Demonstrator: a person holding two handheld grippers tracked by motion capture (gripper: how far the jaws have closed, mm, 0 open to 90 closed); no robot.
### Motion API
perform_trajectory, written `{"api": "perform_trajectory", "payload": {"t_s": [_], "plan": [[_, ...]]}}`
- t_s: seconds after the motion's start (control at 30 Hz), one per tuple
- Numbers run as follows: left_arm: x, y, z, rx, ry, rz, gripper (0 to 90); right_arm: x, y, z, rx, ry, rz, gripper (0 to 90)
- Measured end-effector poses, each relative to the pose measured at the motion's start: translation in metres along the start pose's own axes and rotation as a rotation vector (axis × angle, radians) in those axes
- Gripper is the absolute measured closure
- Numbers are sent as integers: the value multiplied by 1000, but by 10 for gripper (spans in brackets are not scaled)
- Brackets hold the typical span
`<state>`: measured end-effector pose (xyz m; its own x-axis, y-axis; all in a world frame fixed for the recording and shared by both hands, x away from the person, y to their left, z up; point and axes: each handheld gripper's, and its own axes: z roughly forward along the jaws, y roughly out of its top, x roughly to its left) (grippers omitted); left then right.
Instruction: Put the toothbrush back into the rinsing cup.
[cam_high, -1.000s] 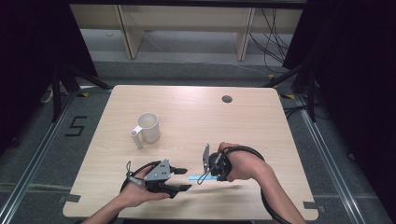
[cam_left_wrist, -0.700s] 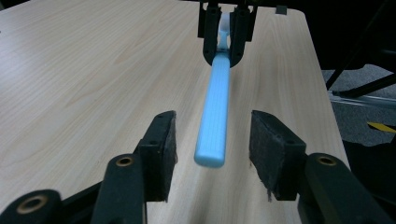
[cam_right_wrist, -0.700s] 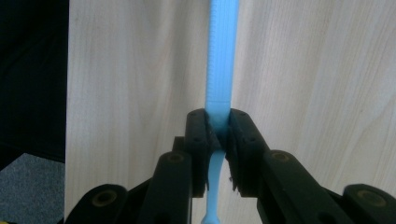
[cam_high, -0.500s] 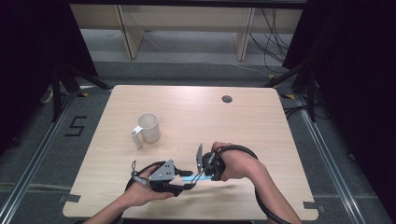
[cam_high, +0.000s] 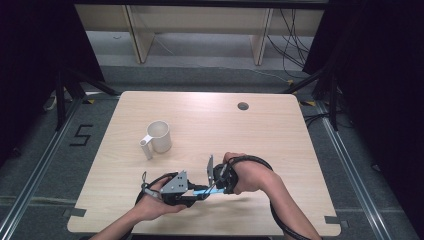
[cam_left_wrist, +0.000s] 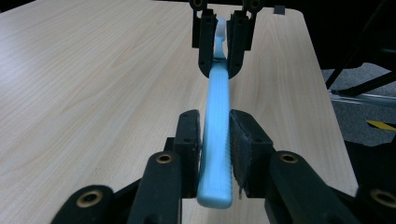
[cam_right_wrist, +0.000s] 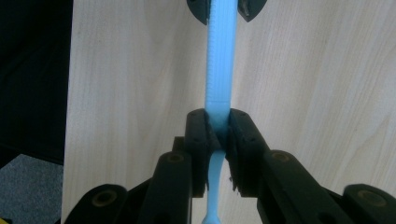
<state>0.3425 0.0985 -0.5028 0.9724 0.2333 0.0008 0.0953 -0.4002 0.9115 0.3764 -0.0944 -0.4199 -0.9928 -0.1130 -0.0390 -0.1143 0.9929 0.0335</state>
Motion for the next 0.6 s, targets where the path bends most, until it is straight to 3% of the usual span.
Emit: {"api": "perform_trajectory", "payload": {"t_s": [0.27,0.33,0.37,0.43,0.6], "plan": [[2,-2,1,21,-11,-6,749,-1,0,1,-2,-10,-32,793],[2,-3,2,19,-30,-12,755,0,1,0,10,-1,-13,791],[2,-3,2,19,-30,-12,761,-2,0,1,0,-10,-44,791],[2,-2,2,36,-28,4,766,-2,1,1,2,-11,-44,790],[2,-3,1,43,-32,-2,773,-1,1,2,6,-5,-42,788]]}}
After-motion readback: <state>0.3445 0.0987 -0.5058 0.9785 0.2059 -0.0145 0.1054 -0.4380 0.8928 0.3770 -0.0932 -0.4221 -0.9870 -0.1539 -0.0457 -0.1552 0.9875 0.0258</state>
